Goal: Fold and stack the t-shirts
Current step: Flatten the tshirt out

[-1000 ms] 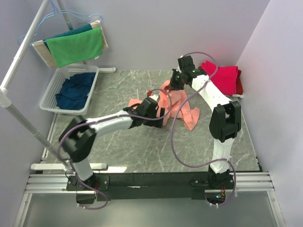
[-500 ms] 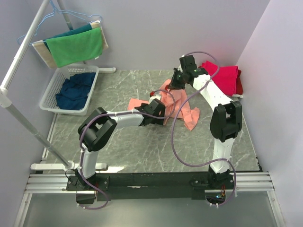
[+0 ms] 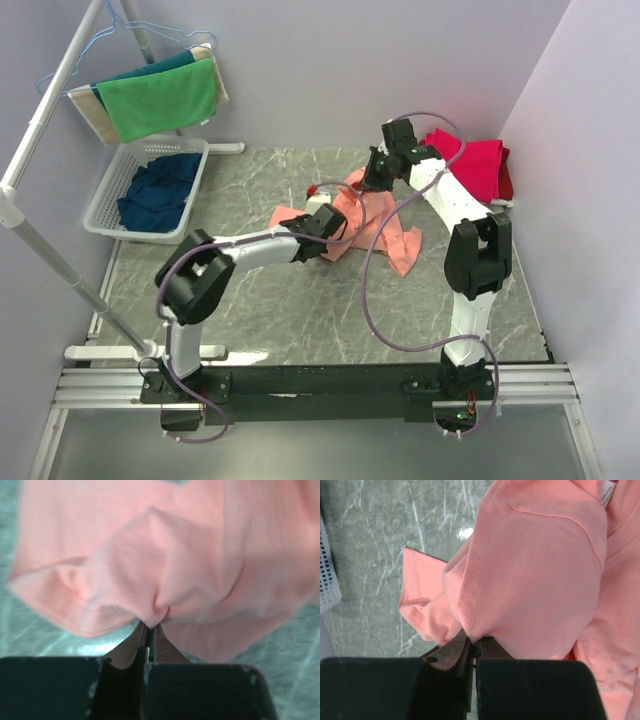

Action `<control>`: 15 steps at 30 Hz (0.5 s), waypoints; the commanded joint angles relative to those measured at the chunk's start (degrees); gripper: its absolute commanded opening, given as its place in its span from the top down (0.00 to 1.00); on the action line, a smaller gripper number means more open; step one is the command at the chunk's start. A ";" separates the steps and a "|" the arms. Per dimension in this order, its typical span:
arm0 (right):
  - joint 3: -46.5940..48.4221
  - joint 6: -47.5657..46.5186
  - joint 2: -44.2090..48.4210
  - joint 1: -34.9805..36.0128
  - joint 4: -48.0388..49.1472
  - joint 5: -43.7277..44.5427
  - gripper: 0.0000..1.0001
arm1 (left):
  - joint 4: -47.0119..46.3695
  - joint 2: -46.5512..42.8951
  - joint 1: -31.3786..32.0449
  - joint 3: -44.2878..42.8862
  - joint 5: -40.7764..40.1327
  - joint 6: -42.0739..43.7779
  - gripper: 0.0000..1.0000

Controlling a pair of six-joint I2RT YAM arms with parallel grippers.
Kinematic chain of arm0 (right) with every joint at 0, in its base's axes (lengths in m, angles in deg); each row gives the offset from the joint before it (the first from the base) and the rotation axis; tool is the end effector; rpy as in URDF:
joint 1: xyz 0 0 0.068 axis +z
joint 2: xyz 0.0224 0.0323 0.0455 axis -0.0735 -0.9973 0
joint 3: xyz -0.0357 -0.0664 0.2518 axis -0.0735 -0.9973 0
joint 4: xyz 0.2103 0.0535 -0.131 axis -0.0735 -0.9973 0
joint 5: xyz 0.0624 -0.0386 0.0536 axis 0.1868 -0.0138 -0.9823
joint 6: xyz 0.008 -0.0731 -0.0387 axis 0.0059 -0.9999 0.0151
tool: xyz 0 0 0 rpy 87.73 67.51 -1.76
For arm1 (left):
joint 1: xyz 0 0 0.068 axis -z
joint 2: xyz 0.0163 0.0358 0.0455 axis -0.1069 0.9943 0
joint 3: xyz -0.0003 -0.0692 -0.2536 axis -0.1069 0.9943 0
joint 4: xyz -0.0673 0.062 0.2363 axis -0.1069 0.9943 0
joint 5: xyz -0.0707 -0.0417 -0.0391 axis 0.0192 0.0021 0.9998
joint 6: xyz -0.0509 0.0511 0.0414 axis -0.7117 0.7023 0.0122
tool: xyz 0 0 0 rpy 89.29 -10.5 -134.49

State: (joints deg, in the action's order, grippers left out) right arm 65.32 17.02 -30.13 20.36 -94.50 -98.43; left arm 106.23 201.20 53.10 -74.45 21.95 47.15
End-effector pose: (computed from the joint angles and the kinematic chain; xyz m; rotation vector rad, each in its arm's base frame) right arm 0.4366 0.1434 0.2499 0.1653 2.4822 0.6223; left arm 0.3157 -0.2868 0.1426 0.0874 2.3585 -0.0288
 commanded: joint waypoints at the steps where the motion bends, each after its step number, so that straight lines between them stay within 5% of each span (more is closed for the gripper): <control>1: -0.75 0.80 2.33 -1.11 0.43 1.54 1.00 | 4.12 -11.14 0.06 -1.60 -6.18 -2.29 0.99; 10: -5.13 1.77 5.93 -1.99 -0.54 4.44 1.00 | 13.78 -21.70 -1.78 -4.23 -12.95 -5.01 0.99; 15: -9.27 1.68 9.27 -2.52 -1.15 8.57 1.00 | 16.08 -24.44 -7.84 -4.77 -15.41 -5.29 0.99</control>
State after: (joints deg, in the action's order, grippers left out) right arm 58.04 18.46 -27.28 18.67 -95.40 -94.36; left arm 118.29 179.71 49.97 -77.70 11.27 43.17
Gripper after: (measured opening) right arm 0.023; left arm 0.027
